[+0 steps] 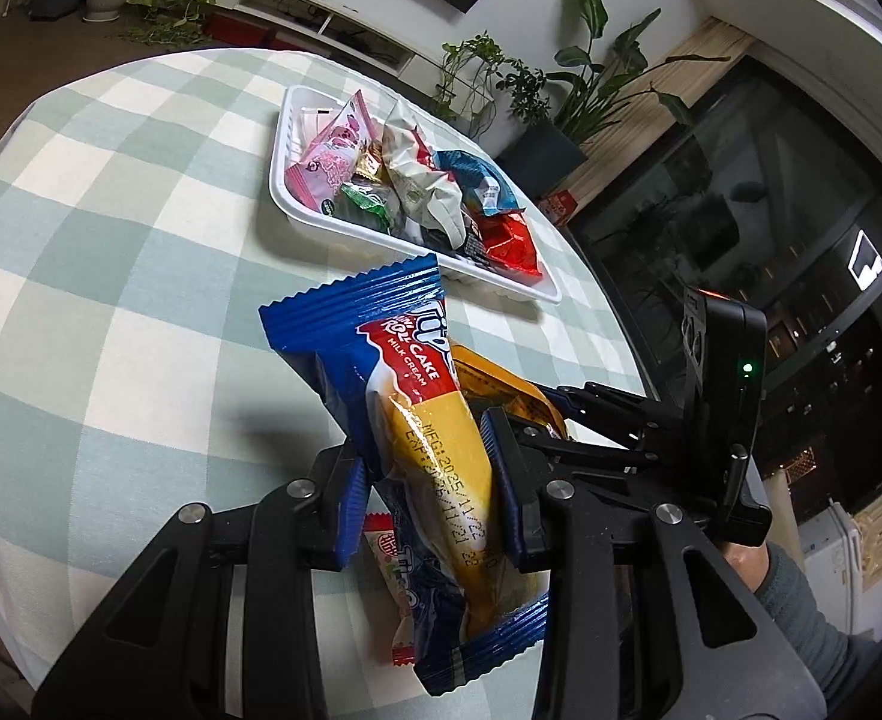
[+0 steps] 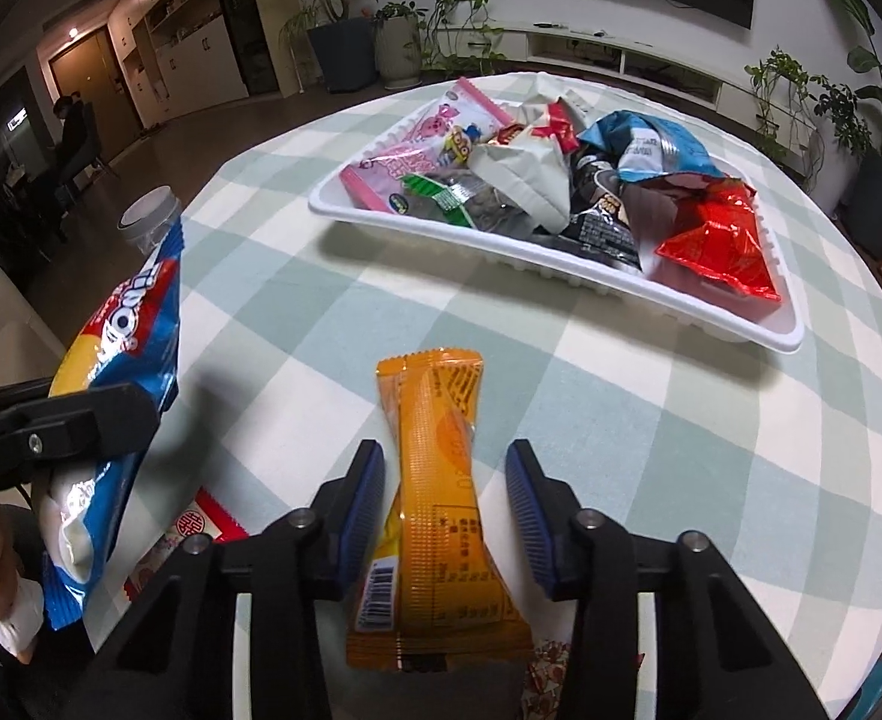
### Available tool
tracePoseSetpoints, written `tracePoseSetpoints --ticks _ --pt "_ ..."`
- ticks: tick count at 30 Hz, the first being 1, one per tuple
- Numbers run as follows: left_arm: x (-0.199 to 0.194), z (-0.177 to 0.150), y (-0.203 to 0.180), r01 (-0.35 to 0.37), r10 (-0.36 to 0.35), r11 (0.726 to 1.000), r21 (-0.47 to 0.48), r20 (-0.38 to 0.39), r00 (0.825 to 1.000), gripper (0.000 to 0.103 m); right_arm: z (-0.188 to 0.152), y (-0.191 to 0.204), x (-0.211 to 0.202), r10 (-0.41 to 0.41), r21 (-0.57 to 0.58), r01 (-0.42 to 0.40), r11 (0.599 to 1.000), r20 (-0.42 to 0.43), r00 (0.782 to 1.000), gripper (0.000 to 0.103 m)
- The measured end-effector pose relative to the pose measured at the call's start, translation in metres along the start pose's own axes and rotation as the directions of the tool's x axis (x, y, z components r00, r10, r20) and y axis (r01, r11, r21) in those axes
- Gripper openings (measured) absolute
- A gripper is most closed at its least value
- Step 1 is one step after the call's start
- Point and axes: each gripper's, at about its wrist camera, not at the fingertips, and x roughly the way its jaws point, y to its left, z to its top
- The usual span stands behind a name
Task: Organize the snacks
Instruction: 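Carry the Tipo cake with the left gripper while the right carries the orange bar to the tray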
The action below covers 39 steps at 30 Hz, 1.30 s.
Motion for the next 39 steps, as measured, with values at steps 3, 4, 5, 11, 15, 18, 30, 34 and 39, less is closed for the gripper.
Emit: tracePoseSetpoints --ticks 3,4,5,11,15,18,30,34,39 --pt "0.002 0.0 0.0 -0.009 0.009 1.0 0.003 -0.002 1.0 0.033 -0.001 -0.001 -0.002 0.006 0.005 -0.006 1.0 0.005 1.0 0.035" --pt "0.003 0.0 0.0 -0.013 0.013 1.0 0.005 -0.004 1.0 0.033 0.0 -0.001 -0.002 0.007 0.006 -0.007 1.0 0.006 1.0 0.034" --pt "0.003 0.0 -0.001 -0.016 0.016 1.0 0.006 -0.004 1.0 0.033 -0.001 -0.002 -0.002 0.01 0.01 -0.01 1.0 0.01 1.0 0.033" --pt "0.002 -0.001 -0.001 -0.019 0.019 1.0 0.012 0.001 1.0 0.033 -0.006 0.001 -0.011 0.033 0.013 -0.034 0.999 0.031 0.999 0.03" --pt "0.001 -0.002 -0.001 -0.021 0.021 1.0 0.015 0.003 1.0 0.033 -0.013 -0.002 -0.025 0.046 0.045 -0.05 0.998 0.07 0.996 0.029" --pt "-0.002 -0.001 0.0 -0.017 0.016 1.0 0.01 0.015 1.0 0.033 -0.015 -0.013 -0.038 0.045 0.096 -0.057 0.994 0.118 0.992 0.027" --pt "-0.021 0.051 -0.025 -0.014 0.008 0.997 0.072 0.092 0.996 0.033 0.012 -0.076 -0.105 -0.081 0.284 -0.022 0.959 0.348 0.934 0.026" --pt "-0.011 0.102 -0.042 -0.043 0.028 0.99 0.138 0.108 0.994 0.033 0.046 -0.093 -0.114 -0.105 0.281 -0.009 0.96 0.388 0.916 0.026" --pt "0.028 0.155 -0.038 -0.091 0.075 0.982 0.166 0.099 0.992 0.033 0.099 -0.106 -0.094 -0.102 0.252 -0.007 0.968 0.413 0.905 0.026"
